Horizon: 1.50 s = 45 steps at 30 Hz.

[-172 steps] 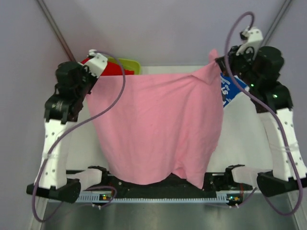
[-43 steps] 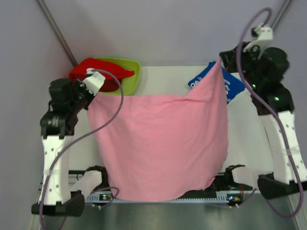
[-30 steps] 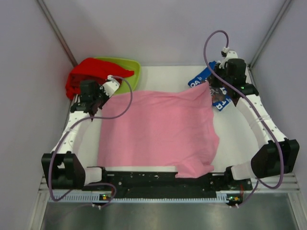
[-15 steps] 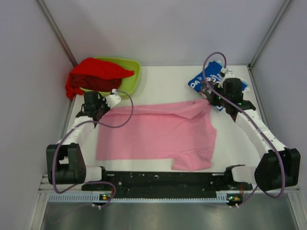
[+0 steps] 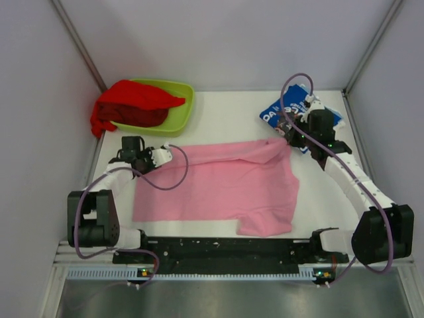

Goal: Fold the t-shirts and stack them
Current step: Fold the flattened tshirt in 1/3 of the way

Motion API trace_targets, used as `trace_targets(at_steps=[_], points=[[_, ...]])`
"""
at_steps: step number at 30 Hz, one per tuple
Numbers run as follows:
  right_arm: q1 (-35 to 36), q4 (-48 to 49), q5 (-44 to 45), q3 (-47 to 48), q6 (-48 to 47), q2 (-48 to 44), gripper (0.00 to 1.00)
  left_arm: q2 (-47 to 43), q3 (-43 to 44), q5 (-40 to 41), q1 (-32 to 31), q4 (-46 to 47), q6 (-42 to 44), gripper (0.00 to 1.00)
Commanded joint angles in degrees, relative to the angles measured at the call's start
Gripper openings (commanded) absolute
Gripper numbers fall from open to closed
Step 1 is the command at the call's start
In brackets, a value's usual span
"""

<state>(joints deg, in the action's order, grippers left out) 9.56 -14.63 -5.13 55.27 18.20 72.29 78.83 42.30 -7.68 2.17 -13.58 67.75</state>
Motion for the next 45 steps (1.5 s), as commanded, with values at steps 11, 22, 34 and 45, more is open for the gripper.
trace_targets(at_steps=[11, 22, 34, 45], points=[[-0.3, 10.0, 4.9, 7.4, -0.5, 14.4, 0.00, -2.4, 10.3, -7.9, -1.1, -18.6, -0.1, 0.67], [-0.5, -7.3, 14.4, 27.4, -8.8, 30.2, 0.48, 1.1, 7.7, -5.2, -1.1, -20.4, 0.2, 0.67], [16.4, -7.6, 0.4, 6.2, -41.3, 18.1, 0.39, 5.1, 6.1, -3.7, -0.9, -17.4, 1.8, 0.55], [16.8, -11.2, 6.3, 8.9, -46.6, 28.7, 0.40, 7.7, 4.1, -2.3, -0.9, -14.6, 2.8, 0.51]])
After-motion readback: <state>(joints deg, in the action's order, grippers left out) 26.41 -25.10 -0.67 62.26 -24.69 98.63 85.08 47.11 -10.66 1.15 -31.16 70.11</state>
